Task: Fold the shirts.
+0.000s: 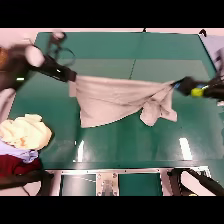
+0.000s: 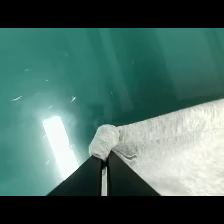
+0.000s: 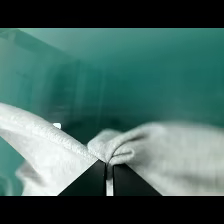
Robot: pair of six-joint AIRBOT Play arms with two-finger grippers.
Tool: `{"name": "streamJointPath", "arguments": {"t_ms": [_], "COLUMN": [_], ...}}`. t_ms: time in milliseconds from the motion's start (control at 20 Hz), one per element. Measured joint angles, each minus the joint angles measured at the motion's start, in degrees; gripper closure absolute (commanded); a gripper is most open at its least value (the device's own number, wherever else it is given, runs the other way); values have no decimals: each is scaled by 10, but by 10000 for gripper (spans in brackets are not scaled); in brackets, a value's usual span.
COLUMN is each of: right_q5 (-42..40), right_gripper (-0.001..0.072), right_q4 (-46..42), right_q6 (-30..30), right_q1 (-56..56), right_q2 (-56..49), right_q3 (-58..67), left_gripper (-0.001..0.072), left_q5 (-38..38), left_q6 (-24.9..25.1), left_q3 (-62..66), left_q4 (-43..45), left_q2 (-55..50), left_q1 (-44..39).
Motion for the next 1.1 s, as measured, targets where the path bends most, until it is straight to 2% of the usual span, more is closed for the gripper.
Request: {"name": "streamJointPath", "arguments": {"t_ms": [150,200,250,300,400,550,700,900,1100], "right_q5": [-67,-79,-87,-89,-72,11,81,92,71], "right_gripper": [688,561,372,330,329,329,331,331,330], "right_q4": [3,3,3,3,-3,-25,-45,-58,-55], "right_q6": [-14,-17,-19,-21,-21,-6,3,6,-1], "right_q1": [12,13,14,13,-1,-45,-84,-103,-107], "right_q2": [-113,-143,-168,-185,-207,-216,-196,-146,-125], "right_q3": [-18,-7,10,30,85,160,155,31,-102], "left_gripper": [684,597,248,155,153,153,153,153,153], "left_q5": [44,52,57,56,16,-95,-195,-273,-263], "left_q6": [21,24,28,29,29,15,-18,-42,-47], "left_q3": [20,32,46,66,115,188,194,83,-97], "left_q4": [-18,-20,-22,-24,-26,-31,-61,-115,-150], "left_q2": [-114,-138,-156,-169,-185,-195,-188,-163,-112], "left_q1": [0,0,1,3,14,45,84,92,71]}}
